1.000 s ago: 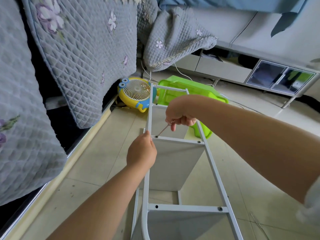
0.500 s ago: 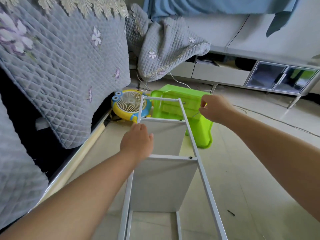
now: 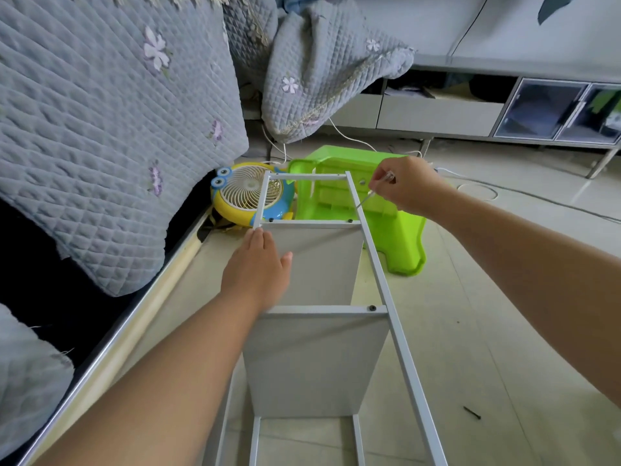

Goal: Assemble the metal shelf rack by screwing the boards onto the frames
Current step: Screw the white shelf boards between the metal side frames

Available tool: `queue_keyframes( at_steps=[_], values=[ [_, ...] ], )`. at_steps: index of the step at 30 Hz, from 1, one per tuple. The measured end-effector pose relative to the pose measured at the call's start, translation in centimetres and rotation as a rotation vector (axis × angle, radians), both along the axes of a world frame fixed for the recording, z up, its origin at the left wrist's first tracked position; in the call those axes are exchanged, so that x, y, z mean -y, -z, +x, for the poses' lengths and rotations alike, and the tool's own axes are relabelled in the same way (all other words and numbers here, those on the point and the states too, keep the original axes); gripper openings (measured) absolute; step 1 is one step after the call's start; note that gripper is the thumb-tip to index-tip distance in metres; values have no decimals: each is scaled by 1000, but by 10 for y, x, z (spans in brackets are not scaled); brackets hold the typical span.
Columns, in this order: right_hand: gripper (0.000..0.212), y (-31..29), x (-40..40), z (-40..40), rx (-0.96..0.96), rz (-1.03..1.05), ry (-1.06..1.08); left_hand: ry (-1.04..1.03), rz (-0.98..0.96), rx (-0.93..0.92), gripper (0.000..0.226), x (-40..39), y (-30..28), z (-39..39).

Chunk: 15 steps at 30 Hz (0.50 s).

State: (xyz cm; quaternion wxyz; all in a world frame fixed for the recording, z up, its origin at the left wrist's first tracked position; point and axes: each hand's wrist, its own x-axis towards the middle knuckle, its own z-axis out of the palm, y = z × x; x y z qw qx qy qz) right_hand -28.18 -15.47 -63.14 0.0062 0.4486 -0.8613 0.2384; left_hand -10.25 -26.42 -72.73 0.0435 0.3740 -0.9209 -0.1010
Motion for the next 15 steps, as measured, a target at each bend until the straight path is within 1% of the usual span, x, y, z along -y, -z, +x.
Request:
queue_keyframes(
  at_steps=[5,12,15],
  values=[
    [20,-2,3,-4,-10,62,-28,5,0,-20,57,1,3,1],
    [9,-4,1,-7,57,73,-47,11,-11,-15,56,0,2,1],
    [8,-5,1,-6,58,79,-62,13,-6,-17,57,0,2,1]
  ],
)
